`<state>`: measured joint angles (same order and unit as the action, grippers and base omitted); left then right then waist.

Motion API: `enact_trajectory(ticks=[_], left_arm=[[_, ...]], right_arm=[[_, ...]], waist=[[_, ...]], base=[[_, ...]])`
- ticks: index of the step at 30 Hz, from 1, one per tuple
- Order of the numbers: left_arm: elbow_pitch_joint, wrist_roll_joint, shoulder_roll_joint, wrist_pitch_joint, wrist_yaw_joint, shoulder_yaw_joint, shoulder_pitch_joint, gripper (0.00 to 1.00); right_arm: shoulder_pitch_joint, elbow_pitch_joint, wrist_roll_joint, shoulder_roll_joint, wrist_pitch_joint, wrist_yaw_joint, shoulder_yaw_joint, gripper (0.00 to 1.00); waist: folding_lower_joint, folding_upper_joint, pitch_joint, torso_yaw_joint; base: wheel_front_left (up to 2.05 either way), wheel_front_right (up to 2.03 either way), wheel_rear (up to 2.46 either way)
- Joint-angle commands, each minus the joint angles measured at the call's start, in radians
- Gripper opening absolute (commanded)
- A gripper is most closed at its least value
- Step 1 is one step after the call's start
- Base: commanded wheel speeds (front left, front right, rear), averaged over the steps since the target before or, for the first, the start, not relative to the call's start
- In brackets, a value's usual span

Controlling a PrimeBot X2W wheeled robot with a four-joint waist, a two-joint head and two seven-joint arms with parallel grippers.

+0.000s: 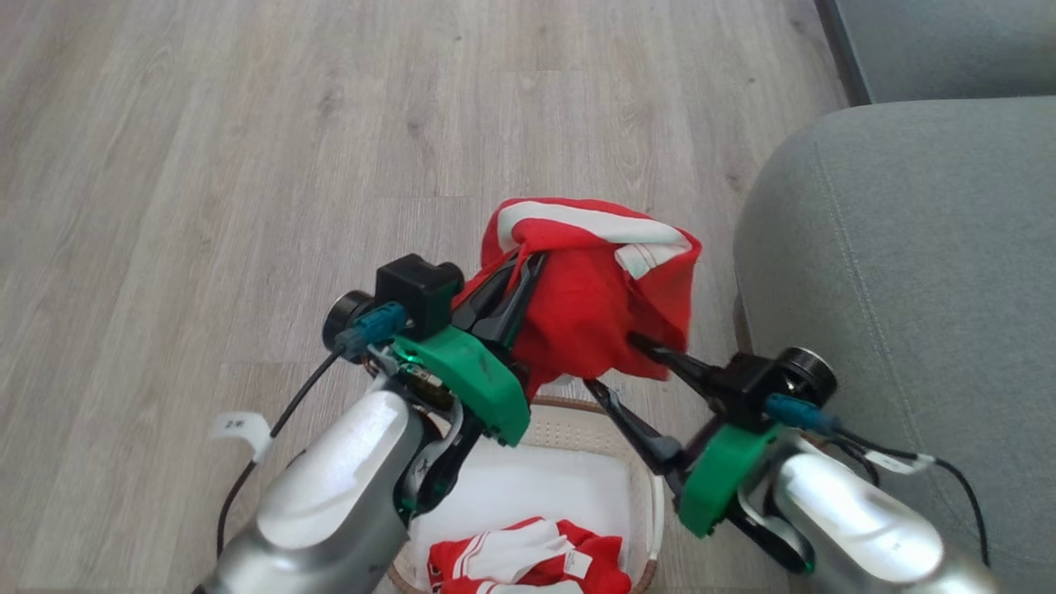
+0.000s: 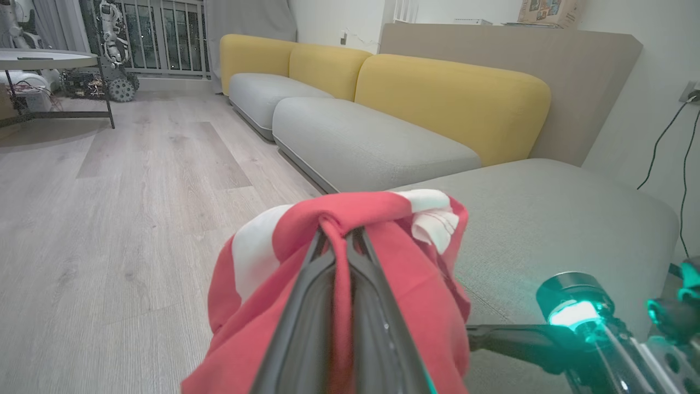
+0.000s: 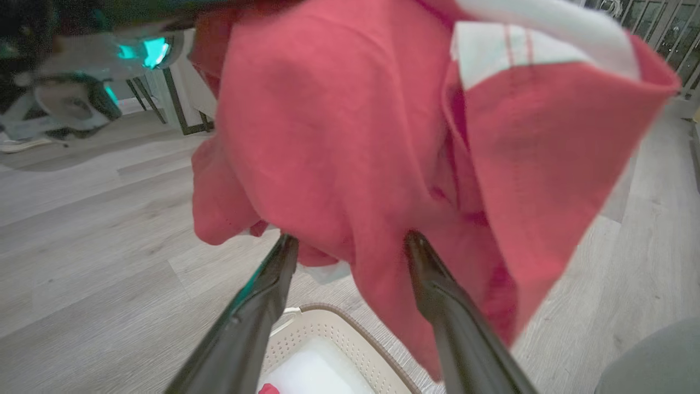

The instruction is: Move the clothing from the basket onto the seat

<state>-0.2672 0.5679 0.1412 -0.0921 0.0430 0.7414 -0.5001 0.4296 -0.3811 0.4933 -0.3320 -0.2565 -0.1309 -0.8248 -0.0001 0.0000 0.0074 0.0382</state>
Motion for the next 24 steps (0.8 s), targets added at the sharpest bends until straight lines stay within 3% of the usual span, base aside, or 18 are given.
enact_trajectory(ticks=[1, 6, 17, 18, 20, 21, 24], left_arm=[[0.036, 0.002, -0.003, -0.002, -0.006, -0.029, -0.077, 0.0], [0.028, 0.003, -0.018, 0.005, -0.014, -0.006, -0.083, 0.0], [0.009, 0.01, -0.033, 0.003, -0.019, 0.018, -0.082, 0.0], [0.008, 0.011, -0.032, 0.003, -0.019, 0.018, -0.083, 0.0], [0.005, 0.011, -0.031, 0.001, -0.016, 0.016, -0.084, 0.0], [0.004, 0.012, -0.03, 0.0, -0.015, 0.015, -0.084, 0.0], [0.0, 0.013, -0.027, -0.004, -0.01, 0.012, -0.083, 0.0]], right_arm=[[0.046, 0.004, 0.007, 0.014, -0.005, 0.0, -0.003, 1.0], [0.088, -0.038, -0.005, 0.062, -0.005, 0.0, 0.013, 1.0], [0.091, -0.065, -0.024, 0.098, -0.005, 0.0, 0.061, 1.0], [0.091, -0.065, -0.02, 0.098, -0.005, 0.0, 0.06, 0.87], [0.09, -0.056, -0.011, 0.099, -0.005, 0.0, 0.063, 0.09], [0.089, -0.051, -0.007, 0.098, -0.005, 0.0, 0.064, 0.0], [0.085, -0.035, 0.008, 0.094, -0.005, 0.0, 0.07, 0.0]], waist=[[0.0001, 0.0, 0.003, 0.006], [0.0001, 0.0, 0.01, 0.022], [0.0001, 0.0, 0.017, 0.038], [0.0001, 0.0, 0.018, 0.037], [0.0001, 0.0, 0.021, 0.035], [0.0001, 0.0, 0.022, 0.033], [0.0001, 0.0, 0.025, 0.028]], base=[[0.0, 0.0, 0.0], [0.0, 0.0, 0.0], [0.0, 0.0, 0.0], [0.0, 0.0, 0.0], [0.0, 0.0, 0.0], [0.0, 0.0, 0.0], [0.0, 0.0, 0.0]])
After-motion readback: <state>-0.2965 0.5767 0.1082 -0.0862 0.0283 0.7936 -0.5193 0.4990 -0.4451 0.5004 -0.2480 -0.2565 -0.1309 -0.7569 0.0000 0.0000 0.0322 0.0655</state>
